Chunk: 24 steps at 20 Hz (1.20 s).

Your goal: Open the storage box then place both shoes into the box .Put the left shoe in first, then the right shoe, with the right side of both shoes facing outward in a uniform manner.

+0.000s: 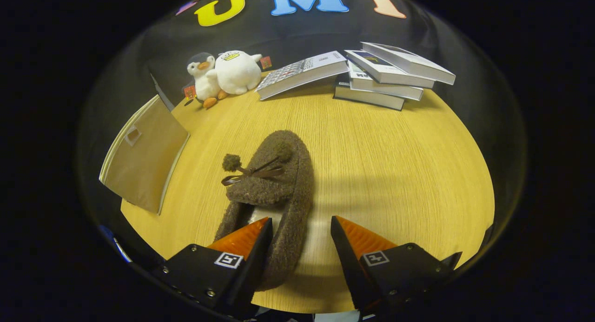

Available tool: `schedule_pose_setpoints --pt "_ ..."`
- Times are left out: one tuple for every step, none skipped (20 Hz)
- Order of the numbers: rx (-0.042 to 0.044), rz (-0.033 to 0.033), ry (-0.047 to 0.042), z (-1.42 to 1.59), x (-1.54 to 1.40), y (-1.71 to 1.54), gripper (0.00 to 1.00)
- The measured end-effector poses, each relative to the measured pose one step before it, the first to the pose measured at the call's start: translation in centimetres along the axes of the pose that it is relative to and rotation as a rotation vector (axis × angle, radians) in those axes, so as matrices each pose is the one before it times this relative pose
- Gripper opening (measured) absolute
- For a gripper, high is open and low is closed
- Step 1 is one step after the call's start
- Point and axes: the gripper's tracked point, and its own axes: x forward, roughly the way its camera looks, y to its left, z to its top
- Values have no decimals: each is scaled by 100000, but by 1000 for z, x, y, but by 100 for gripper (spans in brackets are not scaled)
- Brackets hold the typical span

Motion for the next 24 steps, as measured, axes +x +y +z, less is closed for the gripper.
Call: schedule_pose_setpoints --pt "224 1411 650 -202 248 293 78" --pt "2355 1320 -943 328 -75 404 62" --pt "1188 -242 924 -38 455 220 45" --pt "207 -541 791 -51 -220 90 29" --pt "-510 -954 839 -59 229 36 29" --pt "-1147 -651 1018 -24 -151 79 30" --pt "-2599 -4006 722 44 215 -655 30" --pt "3264 -5233 -2246 1071 -19 -1293 16" --pt "3334 1141 1436 -417 -376 197 2" --pt "3493 139 -48 -157 227 621 2" --pt "1319 693 866 6 -114 -3 2" --pt "1821 713 -70 21 -13 216 2" --pt "3071 712 99 115 -224 219 2" --pt "3380 1088 579 24 -153 262 2" --pt "3022 1341 133 211 -383 346 2" --pt "1933 1136 -243 252 -380 484 2" --pt "1181 464 -668 392 -483 367 2" --pt "747 347 -640 468 -372 417 2" --pt "655 136 -1040 419 -547 458 2" --pt "525 -388 -1204 531 -469 423 2" --pt "410 -373 -819 443 -457 460 2" --pt "375 383 -803 323 -456 579 2" --pt "561 566 -709 310 -446 747 2" --pt "567 831 -408 345 -465 730 2"
